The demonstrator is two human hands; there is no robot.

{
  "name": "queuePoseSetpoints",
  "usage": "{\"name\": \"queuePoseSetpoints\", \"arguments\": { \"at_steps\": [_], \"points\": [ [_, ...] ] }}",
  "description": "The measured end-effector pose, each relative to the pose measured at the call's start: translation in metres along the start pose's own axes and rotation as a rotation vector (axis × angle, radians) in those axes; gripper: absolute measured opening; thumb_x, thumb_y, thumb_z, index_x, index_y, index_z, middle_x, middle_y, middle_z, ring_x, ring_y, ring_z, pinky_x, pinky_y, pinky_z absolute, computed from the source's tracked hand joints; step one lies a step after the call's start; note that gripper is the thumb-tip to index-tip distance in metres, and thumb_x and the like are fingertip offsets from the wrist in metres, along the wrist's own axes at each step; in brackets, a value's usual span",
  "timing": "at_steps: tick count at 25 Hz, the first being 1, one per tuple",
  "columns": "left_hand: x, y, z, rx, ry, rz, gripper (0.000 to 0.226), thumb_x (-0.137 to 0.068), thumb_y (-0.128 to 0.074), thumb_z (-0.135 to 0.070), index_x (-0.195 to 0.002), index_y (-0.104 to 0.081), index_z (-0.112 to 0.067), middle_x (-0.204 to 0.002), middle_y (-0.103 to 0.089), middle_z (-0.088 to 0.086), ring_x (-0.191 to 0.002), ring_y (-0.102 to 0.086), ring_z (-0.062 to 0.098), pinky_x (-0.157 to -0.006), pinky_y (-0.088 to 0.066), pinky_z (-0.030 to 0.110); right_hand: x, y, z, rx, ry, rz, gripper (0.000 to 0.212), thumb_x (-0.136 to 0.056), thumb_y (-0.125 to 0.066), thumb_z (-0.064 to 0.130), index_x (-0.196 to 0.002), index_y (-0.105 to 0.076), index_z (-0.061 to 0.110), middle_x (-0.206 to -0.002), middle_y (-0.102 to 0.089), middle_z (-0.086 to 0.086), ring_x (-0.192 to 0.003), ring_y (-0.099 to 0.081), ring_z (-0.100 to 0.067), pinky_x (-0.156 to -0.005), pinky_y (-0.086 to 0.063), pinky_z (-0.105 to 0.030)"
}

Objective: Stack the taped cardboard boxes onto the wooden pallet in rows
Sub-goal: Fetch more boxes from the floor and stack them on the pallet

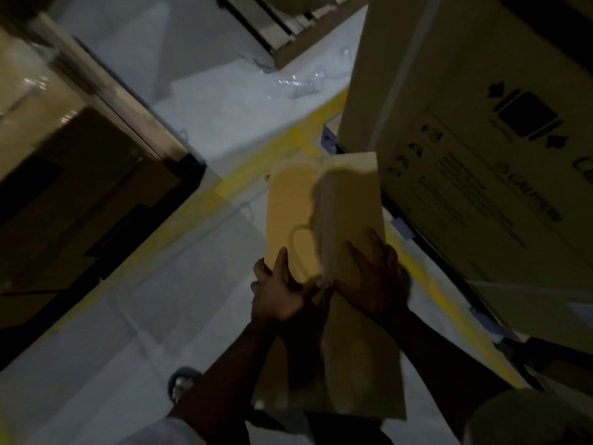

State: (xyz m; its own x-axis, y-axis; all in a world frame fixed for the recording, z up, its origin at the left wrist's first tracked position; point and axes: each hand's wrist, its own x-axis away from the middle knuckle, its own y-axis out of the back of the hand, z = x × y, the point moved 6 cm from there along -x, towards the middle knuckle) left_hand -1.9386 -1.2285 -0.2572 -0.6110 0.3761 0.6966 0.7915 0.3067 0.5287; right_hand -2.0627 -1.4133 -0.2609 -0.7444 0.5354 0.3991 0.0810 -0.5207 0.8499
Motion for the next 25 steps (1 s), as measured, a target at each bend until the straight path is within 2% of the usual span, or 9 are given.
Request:
{"name": "queuePoseSetpoints", "arguments": {
  "at_steps": [2,4,6,11,13,16,19,25],
  "points": [
    [0.043,0.043,-0.006,-0.049,-0.029,-0.126,0.124,-0.057,-0.054,-0.102,-0.159,-0.015,-0.044,-0.161,0.007,-0.011,-0.142,-0.028,0.046,-0.106,-0.044,0.062,0.009,0.037,0.047,0.019,0.068,-0.027,0.106,-0.070,-0.017,0.101,-0.155,-0.035,0.041,-0.170,-0.003,0.003,-0.153,-0.006,-0.039,-0.112,-0.029,-0.065],
    [0.090,0.093,-0.009,-0.115,-0.043,-0.220,0.122,-0.058,-0.051,-0.103,-0.158,-0.019,-0.043,-0.161,0.007,-0.007,-0.138,-0.032,0.047,-0.104,-0.045,0.058,0.025,0.076,0.105,0.033,0.112,-0.011,0.109,-0.067,-0.007,0.103,-0.154,-0.034,0.042,-0.170,-0.001,0.005,-0.154,0.000,-0.035,-0.117,-0.022,-0.063],
    [0.137,0.154,-0.002,-0.143,-0.050,-0.291,0.119,-0.058,-0.053,-0.102,-0.158,-0.022,-0.045,-0.162,0.009,-0.004,-0.138,-0.031,0.047,-0.106,-0.044,0.057,0.049,0.116,0.172,0.071,0.181,-0.035,0.109,-0.068,-0.005,0.101,-0.154,-0.036,0.041,-0.169,-0.005,0.002,-0.153,-0.008,-0.035,-0.116,-0.023,-0.060],
    [0.254,0.308,0.043,-0.143,-0.083,-0.432,0.116,-0.060,-0.057,-0.098,-0.157,-0.018,-0.049,-0.165,0.018,-0.006,-0.143,-0.022,0.043,-0.112,-0.037,0.055,0.122,0.181,0.349,0.100,0.364,-0.202,0.078,-0.078,-0.041,0.089,-0.141,-0.050,0.043,-0.165,-0.020,0.003,-0.141,-0.028,-0.042,-0.103,-0.040,-0.059],
    [0.293,0.363,0.076,-0.099,-0.091,-0.526,0.114,-0.062,-0.058,-0.096,-0.157,-0.017,-0.050,-0.166,0.020,-0.009,-0.147,-0.018,0.041,-0.114,-0.034,0.056,0.148,0.193,0.422,0.090,0.408,-0.284,0.074,-0.076,-0.050,0.086,-0.137,-0.054,0.043,-0.163,-0.024,0.005,-0.139,-0.030,-0.042,-0.105,-0.040,-0.058],
    [0.342,0.439,0.145,-0.035,-0.023,-0.670,0.111,-0.062,-0.062,-0.092,-0.156,-0.021,-0.050,-0.166,0.021,-0.009,-0.151,-0.014,0.042,-0.116,-0.033,0.057,0.180,0.181,0.534,0.043,0.512,-0.270,0.073,-0.076,-0.056,0.082,-0.138,-0.053,0.044,-0.164,-0.018,0.009,-0.142,-0.024,-0.037,-0.114,-0.031,-0.057],
    [0.380,0.503,0.223,0.053,0.104,-0.783,0.111,-0.061,-0.065,-0.091,-0.155,-0.019,-0.053,-0.167,0.021,-0.004,-0.151,-0.010,0.044,-0.116,-0.033,0.058,0.209,0.153,0.642,0.021,0.633,-0.250,0.074,-0.075,-0.056,0.082,-0.138,-0.052,0.044,-0.164,-0.014,0.011,-0.144,-0.022,-0.035,-0.115,-0.031,-0.057],
    [0.453,0.589,0.367,0.094,0.361,-0.931,0.106,-0.068,-0.066,-0.085,-0.157,-0.023,-0.048,-0.168,-0.002,0.011,-0.143,-0.020,0.045,-0.112,-0.032,0.052,0.262,0.083,0.828,0.062,0.895,-0.135,0.076,-0.072,-0.055,0.083,-0.137,-0.050,0.045,-0.163,-0.014,0.009,-0.143,-0.025,-0.037,-0.114,-0.034,-0.055]
  ]
}}
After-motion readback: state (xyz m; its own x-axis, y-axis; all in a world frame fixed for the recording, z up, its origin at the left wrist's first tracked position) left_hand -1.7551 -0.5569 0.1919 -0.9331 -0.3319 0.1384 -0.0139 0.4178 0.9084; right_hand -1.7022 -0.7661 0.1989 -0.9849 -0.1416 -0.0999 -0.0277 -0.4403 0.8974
